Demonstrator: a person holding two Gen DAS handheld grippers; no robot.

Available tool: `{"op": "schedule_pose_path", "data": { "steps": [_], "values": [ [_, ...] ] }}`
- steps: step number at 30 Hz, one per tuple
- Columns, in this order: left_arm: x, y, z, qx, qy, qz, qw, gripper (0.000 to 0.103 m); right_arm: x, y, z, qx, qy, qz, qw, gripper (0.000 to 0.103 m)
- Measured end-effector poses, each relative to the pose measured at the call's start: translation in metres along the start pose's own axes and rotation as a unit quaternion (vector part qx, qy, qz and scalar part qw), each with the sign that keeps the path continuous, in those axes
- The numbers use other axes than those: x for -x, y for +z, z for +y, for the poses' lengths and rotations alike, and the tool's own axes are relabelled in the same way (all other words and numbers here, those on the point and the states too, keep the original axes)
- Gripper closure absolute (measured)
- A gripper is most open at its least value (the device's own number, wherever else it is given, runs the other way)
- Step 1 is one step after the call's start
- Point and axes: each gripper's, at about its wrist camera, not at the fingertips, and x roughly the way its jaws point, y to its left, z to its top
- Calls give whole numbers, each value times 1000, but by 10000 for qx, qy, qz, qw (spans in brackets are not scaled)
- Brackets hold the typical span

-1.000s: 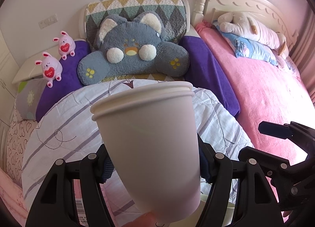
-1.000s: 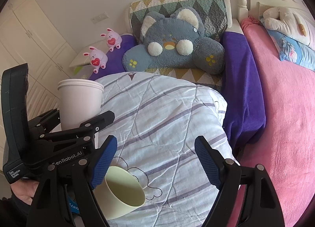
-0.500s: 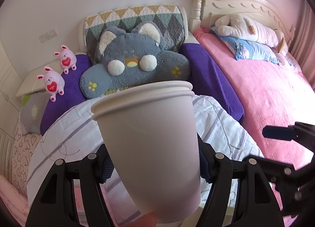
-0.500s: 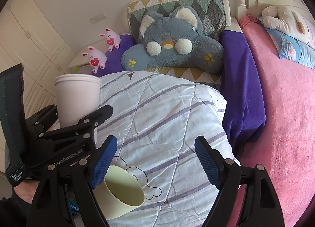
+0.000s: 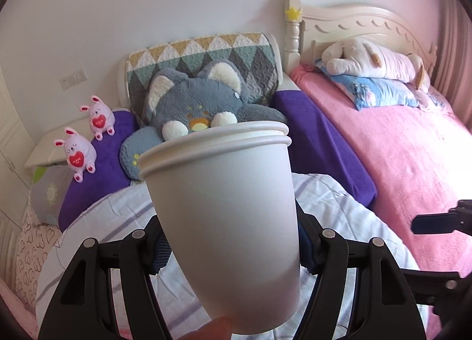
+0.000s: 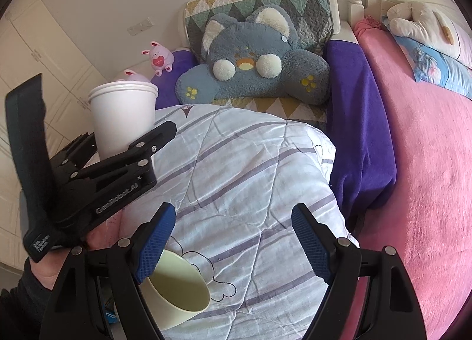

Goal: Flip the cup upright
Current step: 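Hold the white cup in the left tool and turn its rim upward, then carry the upright white cup with the left tool back over the bed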

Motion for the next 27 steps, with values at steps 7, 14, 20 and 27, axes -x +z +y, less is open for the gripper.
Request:
{"op": "schedule_pose_path", "data": {
  "steps": [7,14,20,27],
  "values": [
    [-15,2,10,113,225,-177,9995,34,-3,2,2,24,17,13,10000,21],
    [-48,-17,14,248,115,574,9980,34,-10,5,4,13,42,40,10000,21],
    [-47,-18,14,280,241,457,9983,35,-13,5,2,-34,44,67,10000,21],
    [-59,-18,14,302,463,419,9976,35,-15,5,1,-57,77,77,9999,21]
  ]
}}
